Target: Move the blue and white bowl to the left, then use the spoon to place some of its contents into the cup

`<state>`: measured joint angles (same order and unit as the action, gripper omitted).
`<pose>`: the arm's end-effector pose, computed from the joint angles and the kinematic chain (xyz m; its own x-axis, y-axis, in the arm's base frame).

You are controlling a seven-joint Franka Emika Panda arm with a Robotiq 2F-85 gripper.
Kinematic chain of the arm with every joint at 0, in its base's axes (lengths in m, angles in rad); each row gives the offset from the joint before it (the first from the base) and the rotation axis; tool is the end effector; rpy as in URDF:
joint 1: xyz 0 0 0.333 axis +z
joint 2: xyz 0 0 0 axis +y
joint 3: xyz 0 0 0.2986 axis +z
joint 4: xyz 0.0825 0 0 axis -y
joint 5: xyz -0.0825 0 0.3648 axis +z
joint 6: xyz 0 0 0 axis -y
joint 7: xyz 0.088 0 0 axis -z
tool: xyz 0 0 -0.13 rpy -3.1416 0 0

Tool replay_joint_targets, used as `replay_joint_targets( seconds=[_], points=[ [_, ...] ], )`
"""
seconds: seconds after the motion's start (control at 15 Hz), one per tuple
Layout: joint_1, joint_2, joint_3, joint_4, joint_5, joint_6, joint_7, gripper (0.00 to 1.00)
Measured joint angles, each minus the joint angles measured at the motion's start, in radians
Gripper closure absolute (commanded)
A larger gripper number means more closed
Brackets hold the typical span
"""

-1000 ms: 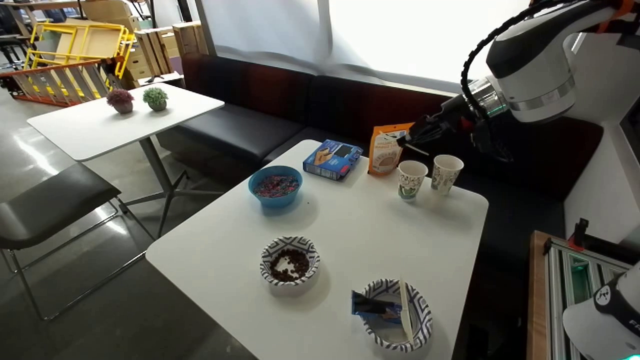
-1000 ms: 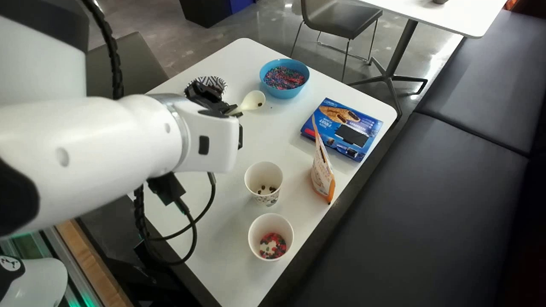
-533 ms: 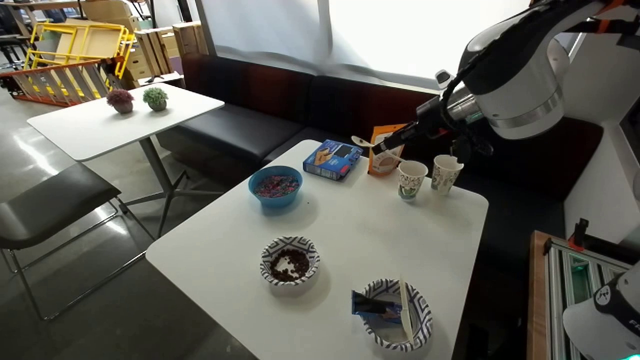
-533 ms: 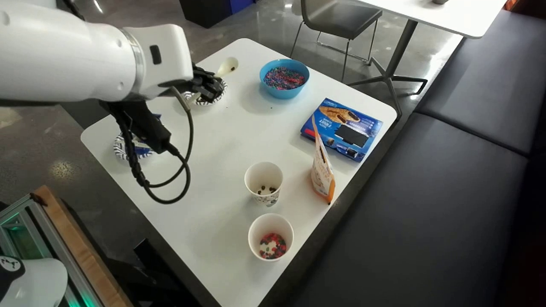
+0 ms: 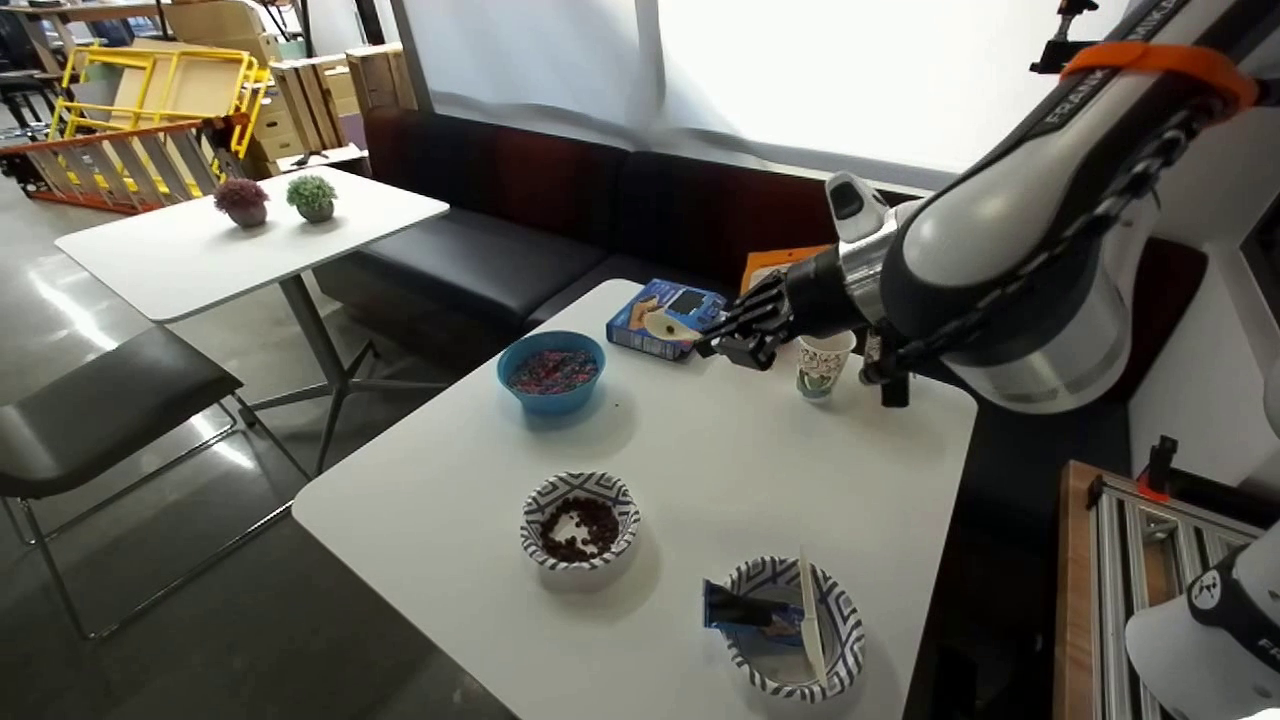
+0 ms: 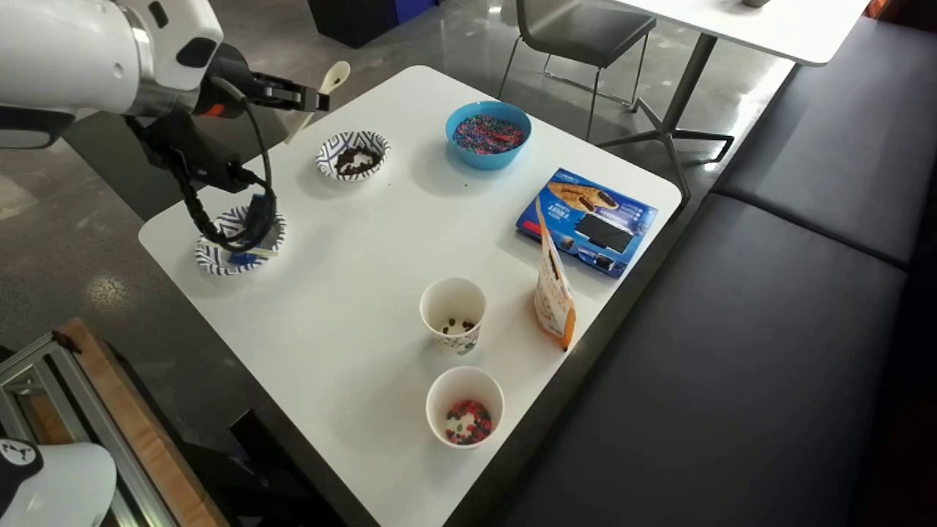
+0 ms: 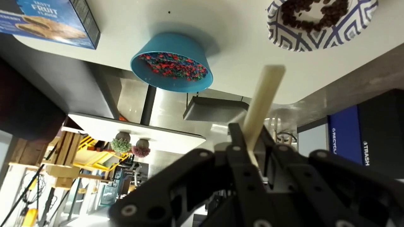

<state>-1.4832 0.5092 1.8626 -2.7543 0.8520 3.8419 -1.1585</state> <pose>0.4179 0.0482 0.3280 0.5688 0.2646 0.7788 0.2405 -0.9590 0.1502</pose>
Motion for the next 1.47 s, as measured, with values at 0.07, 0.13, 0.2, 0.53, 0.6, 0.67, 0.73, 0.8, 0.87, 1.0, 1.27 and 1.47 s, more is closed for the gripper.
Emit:
replay_joint_targets(
  seconds=[0.07,0.13,0.2,0.53,0.6,0.67,0.73,0.8,0.87,1.0,1.27,1.47],
  points=[
    [0.083,-0.02,-0.065,0.0,-0.014,0.045,0.0,0.96],
    [0.163,-0.037,-0.136,0.0,-0.027,0.083,0.0,0.96],
    [0.243,-0.05,-0.213,0.001,-0.037,0.112,0.0,0.86],
    [0.253,-0.048,-0.223,0.005,-0.037,0.119,0.002,0.96],
    [0.251,-0.048,-0.222,0.005,-0.037,0.119,0.002,0.96],
    [0.252,-0.049,-0.226,0.005,-0.031,0.119,-0.001,0.96],
    [0.255,-0.051,-0.241,0.004,-0.015,0.108,-0.011,0.96],
    [0.262,-0.054,-0.265,0.003,0.002,0.088,-0.026,0.96],
    [0.272,-0.056,-0.295,0.003,0.018,0.065,-0.042,0.96],
    [0.296,-0.058,-0.364,0.003,0.035,0.019,-0.074,0.96],
    [0.351,-0.054,-0.471,0.004,0.035,-0.071,-0.133,0.96],
    [0.411,-0.049,-0.53,0.005,0.031,-0.117,-0.179,0.96]
  ],
)
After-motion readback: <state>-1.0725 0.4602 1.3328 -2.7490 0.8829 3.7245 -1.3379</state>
